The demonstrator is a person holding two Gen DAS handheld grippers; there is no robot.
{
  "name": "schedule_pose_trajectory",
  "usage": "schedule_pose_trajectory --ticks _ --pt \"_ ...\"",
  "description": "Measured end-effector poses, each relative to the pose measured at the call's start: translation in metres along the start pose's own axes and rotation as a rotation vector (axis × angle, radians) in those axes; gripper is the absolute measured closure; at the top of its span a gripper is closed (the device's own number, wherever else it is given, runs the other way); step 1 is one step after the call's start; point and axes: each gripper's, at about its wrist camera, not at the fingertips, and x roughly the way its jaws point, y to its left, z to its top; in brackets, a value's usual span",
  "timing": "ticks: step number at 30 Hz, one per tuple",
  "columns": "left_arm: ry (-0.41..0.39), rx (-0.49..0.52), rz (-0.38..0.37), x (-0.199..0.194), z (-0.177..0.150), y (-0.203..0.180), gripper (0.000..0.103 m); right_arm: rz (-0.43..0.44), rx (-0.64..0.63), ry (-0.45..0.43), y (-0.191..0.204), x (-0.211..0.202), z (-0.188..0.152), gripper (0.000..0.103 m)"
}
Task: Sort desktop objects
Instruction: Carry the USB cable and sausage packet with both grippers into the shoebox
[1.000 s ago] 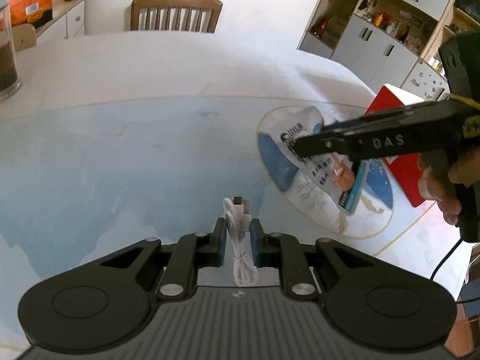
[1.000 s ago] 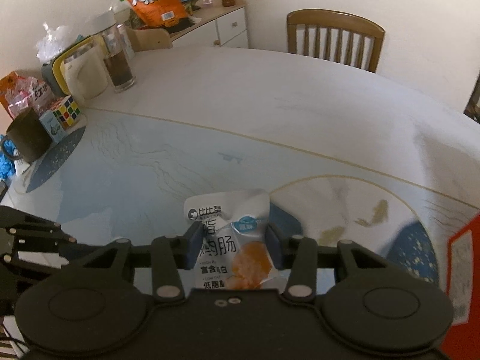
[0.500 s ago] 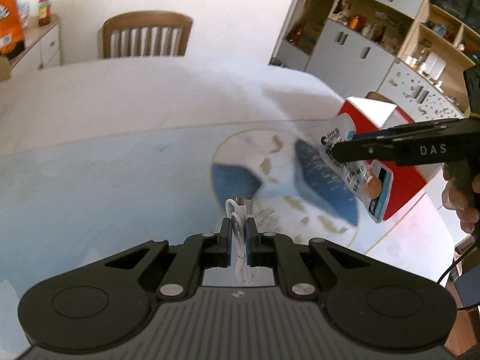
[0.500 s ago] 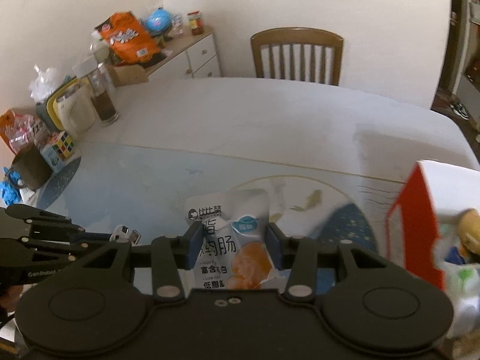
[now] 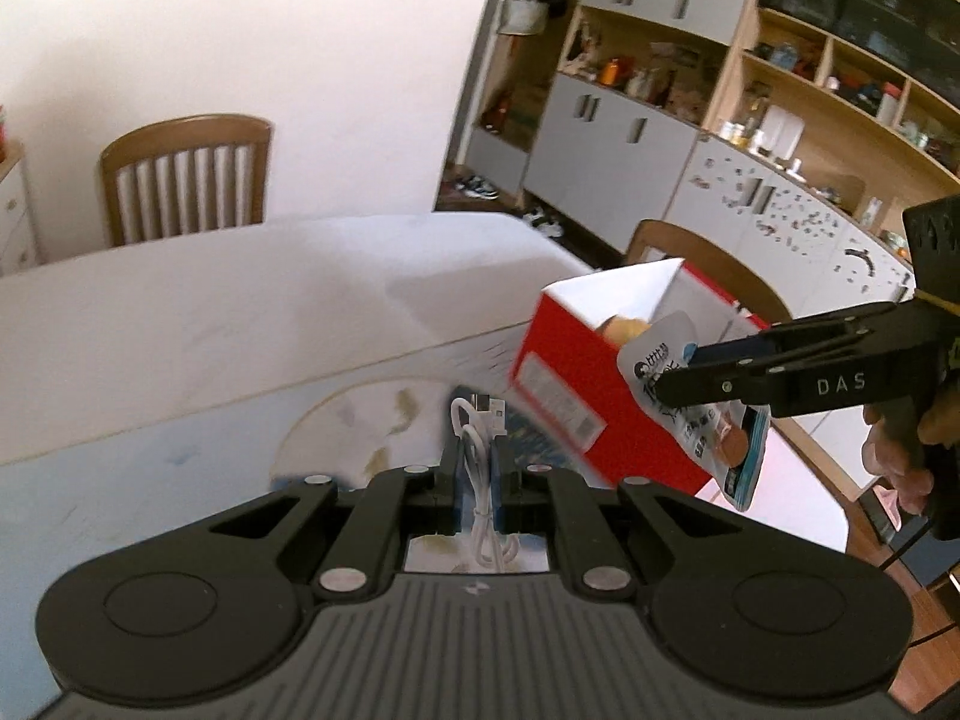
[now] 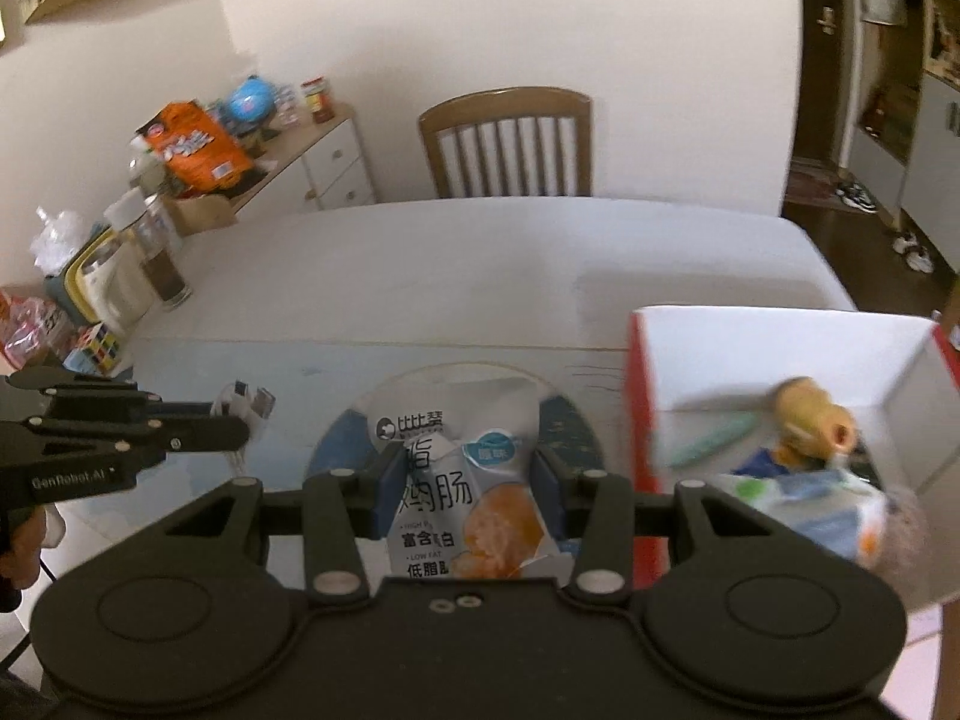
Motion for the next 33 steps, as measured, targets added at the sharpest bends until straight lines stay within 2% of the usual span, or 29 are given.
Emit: schedule_pose_trajectory --ticks 10,19,26,33 --pt "-0.006 0.074 -0.085 0.044 0.034 -0.057 0.096 -0.073 0.062 -0.05 -0.064 -0.034 -0.005 0.059" --pt "0.004 0.122 -0.133 0.085 0.059 -0.104 0.096 -0.117 0.089 -0.061 -0.112 -0.043 -0.006 0.059" --pt "0.042 0.165 -0.155 0.121 0.071 -0.127 0.096 -0.157 0.1 -0.022 -0.147 -0.044 -0.01 0.059" --pt "0.074 0.247 -0.142 0.157 0.088 -0.143 0.096 -0.205 0.114 -0.008 -0.184 -0.038 -0.004 0.059"
